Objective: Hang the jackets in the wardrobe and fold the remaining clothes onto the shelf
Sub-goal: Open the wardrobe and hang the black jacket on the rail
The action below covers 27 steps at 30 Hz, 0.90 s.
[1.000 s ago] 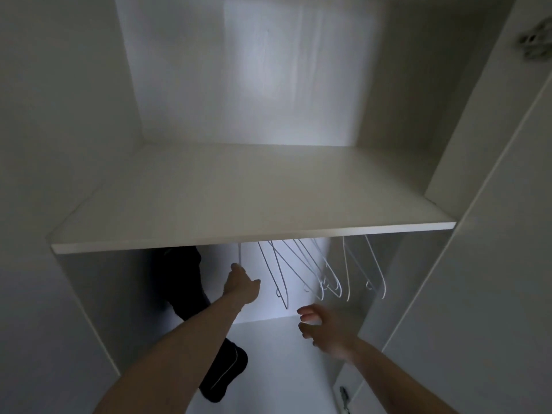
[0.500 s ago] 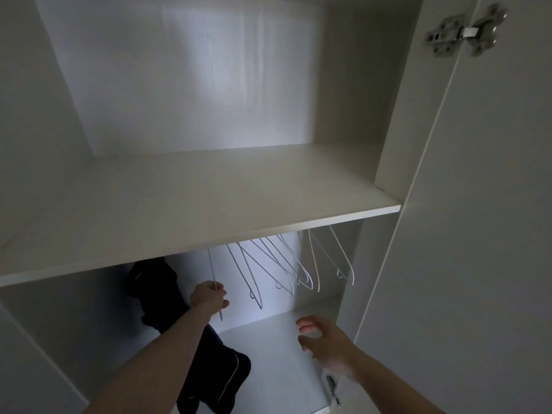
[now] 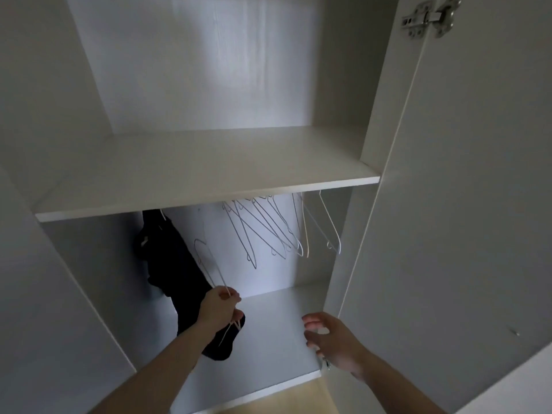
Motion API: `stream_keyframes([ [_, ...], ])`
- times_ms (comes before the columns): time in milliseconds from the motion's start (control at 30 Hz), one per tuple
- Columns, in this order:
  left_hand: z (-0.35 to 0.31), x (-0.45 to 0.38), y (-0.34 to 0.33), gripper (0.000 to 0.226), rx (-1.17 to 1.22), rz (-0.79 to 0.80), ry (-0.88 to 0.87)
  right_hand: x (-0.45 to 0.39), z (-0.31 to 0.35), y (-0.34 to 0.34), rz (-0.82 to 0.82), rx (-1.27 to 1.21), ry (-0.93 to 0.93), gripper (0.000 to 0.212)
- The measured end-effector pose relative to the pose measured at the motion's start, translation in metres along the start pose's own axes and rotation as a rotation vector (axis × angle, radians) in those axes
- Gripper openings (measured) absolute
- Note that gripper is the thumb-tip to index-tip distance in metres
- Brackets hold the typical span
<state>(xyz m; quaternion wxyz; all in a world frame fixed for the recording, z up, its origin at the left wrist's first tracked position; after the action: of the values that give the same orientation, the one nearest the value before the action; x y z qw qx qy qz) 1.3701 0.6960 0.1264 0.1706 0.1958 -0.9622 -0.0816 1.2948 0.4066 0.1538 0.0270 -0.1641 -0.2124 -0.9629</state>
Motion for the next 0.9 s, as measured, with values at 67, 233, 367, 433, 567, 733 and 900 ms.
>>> stream_keyframes([
  [67,0.024,0.041,-0.003,0.009,-0.055,0.048,-0.009,0.024,-0.02,0.004,0.009,-0.021,-0.024,0.024],
  [233,0.089,0.129,-0.015,0.01,-0.248,0.257,0.035,0.087,-0.079,0.007,-0.002,-0.092,-0.097,0.024],
  [367,0.125,0.179,-0.04,0.016,-0.546,0.509,0.042,0.15,-0.139,0.012,-0.087,-0.154,-0.183,0.022],
  [433,0.139,0.204,-0.06,0.019,-0.686,0.675,0.045,0.183,-0.171,0.018,-0.176,-0.189,-0.233,0.021],
  [567,0.161,0.259,-0.11,0.013,-0.939,0.975,-0.097,0.256,-0.233,0.03,-0.439,-0.278,-0.374,0.018],
  [733,0.182,0.352,-0.158,0.01,-1.106,1.34,-0.342,0.371,-0.289,0.027,-0.679,-0.347,-0.563,0.017],
  [900,0.188,0.469,-0.18,0.015,-1.033,1.533,-0.556,0.488,-0.315,0.029,-0.905,-0.37,-0.66,0.018],
])
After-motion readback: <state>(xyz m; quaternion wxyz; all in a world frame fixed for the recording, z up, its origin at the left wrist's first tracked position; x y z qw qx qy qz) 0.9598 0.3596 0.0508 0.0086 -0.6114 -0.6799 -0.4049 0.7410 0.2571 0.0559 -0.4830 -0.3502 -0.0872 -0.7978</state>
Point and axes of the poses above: each hand's wrist, its own x-axis away from the middle knuckle, its own y-axis out of the back of the hand, z = x × y, the point moved 9 cm from there along -x, towards the middle knuckle, and after that the axes turned 8 degrees about -z, right-handed, at the moved point
